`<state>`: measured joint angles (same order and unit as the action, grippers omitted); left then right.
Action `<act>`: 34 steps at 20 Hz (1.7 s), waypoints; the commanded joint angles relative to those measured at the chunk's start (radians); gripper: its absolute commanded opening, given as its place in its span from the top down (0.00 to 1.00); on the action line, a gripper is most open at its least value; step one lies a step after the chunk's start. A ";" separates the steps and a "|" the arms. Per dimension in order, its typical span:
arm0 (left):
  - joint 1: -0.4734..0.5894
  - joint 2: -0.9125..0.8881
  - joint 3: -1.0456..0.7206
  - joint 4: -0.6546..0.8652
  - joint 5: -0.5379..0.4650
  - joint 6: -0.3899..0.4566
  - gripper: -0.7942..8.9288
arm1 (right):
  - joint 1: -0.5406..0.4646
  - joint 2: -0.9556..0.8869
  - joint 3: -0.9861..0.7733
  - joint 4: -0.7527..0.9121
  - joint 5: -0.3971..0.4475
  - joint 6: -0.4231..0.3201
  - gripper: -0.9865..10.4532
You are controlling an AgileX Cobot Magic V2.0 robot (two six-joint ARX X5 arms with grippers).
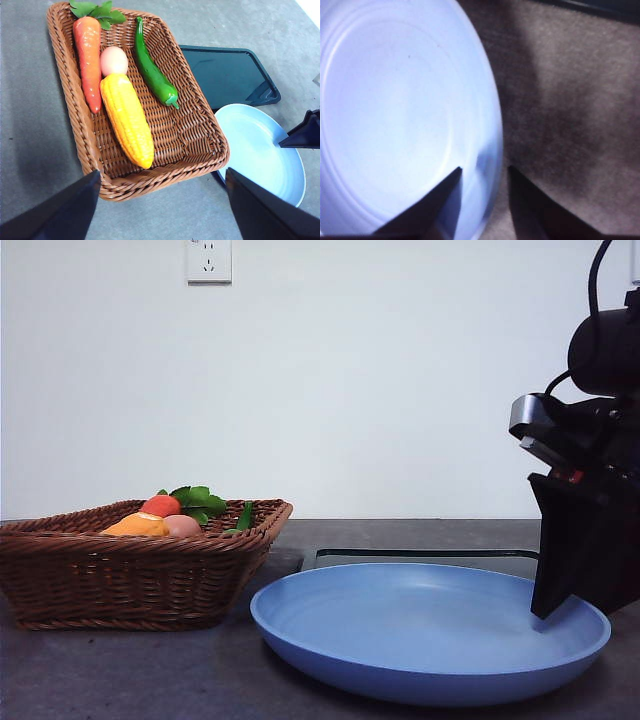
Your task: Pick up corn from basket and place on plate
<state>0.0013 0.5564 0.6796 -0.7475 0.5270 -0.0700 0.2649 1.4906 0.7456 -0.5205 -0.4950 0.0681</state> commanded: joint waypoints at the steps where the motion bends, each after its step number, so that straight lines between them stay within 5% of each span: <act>1: -0.002 0.006 0.020 0.012 0.005 -0.002 0.50 | 0.015 0.021 0.016 0.005 0.005 0.003 0.86; 14: -0.032 0.095 0.092 0.013 -0.019 -0.026 0.50 | 0.014 -0.152 0.062 -0.117 0.044 0.026 0.91; 28: -0.404 0.703 0.347 0.090 -0.537 -0.103 0.50 | -0.039 -0.668 0.068 -0.281 0.078 0.110 0.91; 34: -0.447 0.962 0.428 0.106 -0.589 -0.110 0.50 | -0.039 -0.689 0.068 -0.275 0.078 0.115 0.91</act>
<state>-0.4385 1.5127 1.0885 -0.6422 -0.0563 -0.1730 0.2234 0.7963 0.7929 -0.8101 -0.4145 0.1658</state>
